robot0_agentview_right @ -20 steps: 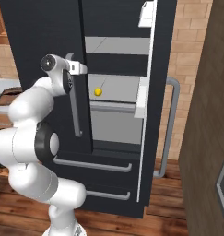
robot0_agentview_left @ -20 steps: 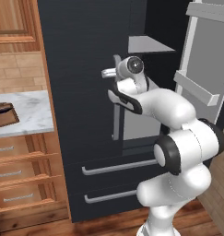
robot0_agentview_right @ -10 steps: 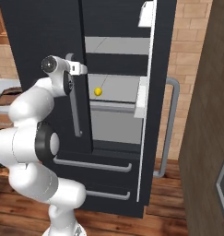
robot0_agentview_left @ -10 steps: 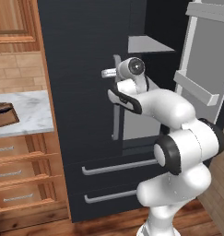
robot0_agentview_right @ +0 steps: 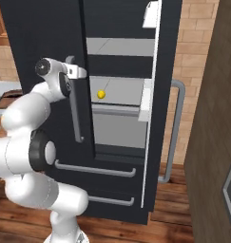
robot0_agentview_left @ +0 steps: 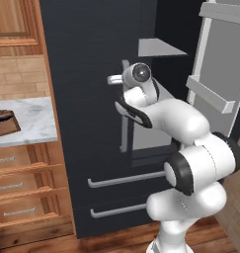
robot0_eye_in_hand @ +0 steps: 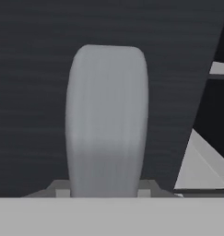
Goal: Retrieve a lemon from the fridge and place it on the cutting board with the fish.
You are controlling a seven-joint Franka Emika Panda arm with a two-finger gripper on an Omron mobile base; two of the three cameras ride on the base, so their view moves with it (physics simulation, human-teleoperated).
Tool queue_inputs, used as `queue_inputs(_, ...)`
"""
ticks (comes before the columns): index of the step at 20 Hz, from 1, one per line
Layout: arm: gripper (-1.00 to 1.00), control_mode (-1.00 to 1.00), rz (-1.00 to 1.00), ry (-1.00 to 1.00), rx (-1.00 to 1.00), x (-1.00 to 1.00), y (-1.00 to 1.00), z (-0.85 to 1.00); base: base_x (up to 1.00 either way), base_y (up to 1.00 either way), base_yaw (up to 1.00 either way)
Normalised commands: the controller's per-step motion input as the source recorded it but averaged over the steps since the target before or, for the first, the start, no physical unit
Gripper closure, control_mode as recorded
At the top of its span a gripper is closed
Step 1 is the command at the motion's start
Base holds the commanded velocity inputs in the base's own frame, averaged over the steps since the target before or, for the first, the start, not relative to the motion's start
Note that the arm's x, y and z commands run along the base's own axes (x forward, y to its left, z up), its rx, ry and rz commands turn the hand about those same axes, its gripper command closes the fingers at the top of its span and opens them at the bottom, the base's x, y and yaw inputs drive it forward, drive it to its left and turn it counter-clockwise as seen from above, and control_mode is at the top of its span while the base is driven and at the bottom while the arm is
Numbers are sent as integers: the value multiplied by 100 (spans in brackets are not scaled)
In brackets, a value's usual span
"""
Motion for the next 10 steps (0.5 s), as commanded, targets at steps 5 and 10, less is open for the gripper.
queue_inputs(5, 100, -100, -24, 8, -4, -79, 65, 9, 0, 0, 0)
queue_inputs(10, 100, -100, -25, 8, 0, -98, 72, 0, 0, 0, 0)
